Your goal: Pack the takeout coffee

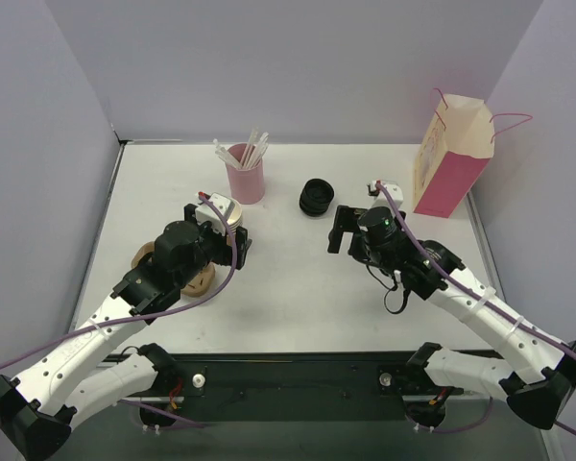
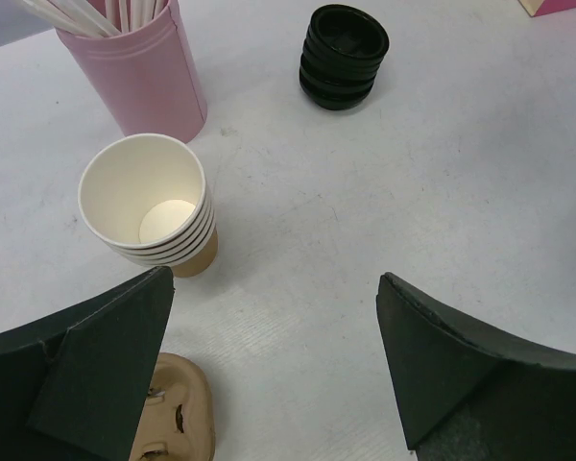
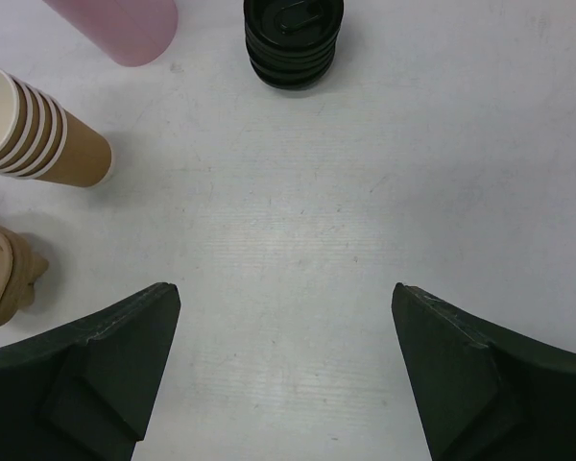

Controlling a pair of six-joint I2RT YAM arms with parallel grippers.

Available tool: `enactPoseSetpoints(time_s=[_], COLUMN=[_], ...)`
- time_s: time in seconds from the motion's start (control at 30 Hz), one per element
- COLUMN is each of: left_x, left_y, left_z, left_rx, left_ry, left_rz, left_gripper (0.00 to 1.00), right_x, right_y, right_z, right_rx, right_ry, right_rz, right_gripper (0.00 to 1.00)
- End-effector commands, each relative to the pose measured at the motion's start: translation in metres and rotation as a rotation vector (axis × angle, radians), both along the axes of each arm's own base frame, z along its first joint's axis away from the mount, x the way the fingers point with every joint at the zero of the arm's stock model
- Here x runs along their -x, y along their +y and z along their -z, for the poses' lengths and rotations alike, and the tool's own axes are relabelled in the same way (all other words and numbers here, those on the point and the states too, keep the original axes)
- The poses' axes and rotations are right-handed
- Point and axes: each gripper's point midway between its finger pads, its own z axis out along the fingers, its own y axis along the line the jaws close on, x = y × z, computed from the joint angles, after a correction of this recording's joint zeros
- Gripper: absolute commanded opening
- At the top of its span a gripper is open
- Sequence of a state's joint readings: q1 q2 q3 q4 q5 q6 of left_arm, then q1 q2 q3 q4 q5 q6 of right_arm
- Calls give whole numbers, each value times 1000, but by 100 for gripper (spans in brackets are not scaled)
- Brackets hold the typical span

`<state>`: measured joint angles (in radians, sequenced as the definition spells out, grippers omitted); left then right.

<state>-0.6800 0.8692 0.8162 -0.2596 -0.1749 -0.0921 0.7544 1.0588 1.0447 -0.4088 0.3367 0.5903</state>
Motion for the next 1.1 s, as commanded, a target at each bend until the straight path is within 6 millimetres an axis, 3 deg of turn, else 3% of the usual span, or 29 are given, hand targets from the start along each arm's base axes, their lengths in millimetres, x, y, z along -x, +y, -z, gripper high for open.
enactPoseSetpoints(time_s=[0.0, 0.2, 0.27, 0.37, 0.43, 0.47, 0.5, 0.67, 0.9, 1.07], left_x=[-2, -8, -15, -36, -52, -62, -72, -96, -114, -118], left_y=[-5, -1, 4, 14, 14, 17, 12, 2, -1, -2], left_z=[-22, -31, -46, -58, -43, -55, -40, -21, 21, 37], left_rx=[29, 33, 20, -57, -134, -125, -160, -224, -301, -319], left_ry=[-52, -71, -81, -68, -8, -12, 31, 113, 225, 255], left_rz=[22, -20, -59, -139, -155, -167, -152, -111, -88, -84], left_gripper=[96, 94, 93, 89, 83, 80, 76, 59, 57, 55], right_x=[1, 15, 21, 33, 40, 42, 43, 53, 59, 59], right_y=[-9, -12, -13, -8, -4, -4, -3, 2, 2, 3], right_z=[-10, -15, -16, -15, -18, -17, -18, -25, -30, -30], right_rx=[6, -8, -17, -41, -65, -70, -80, -112, -129, -130], right_ry=[-43, -58, -65, -59, -65, -63, -71, -104, -125, -126], right_rz=[12, -41, -72, -147, -185, -195, -199, -268, -302, -305], right_gripper=[100, 99, 98, 95, 93, 92, 90, 86, 83, 83])
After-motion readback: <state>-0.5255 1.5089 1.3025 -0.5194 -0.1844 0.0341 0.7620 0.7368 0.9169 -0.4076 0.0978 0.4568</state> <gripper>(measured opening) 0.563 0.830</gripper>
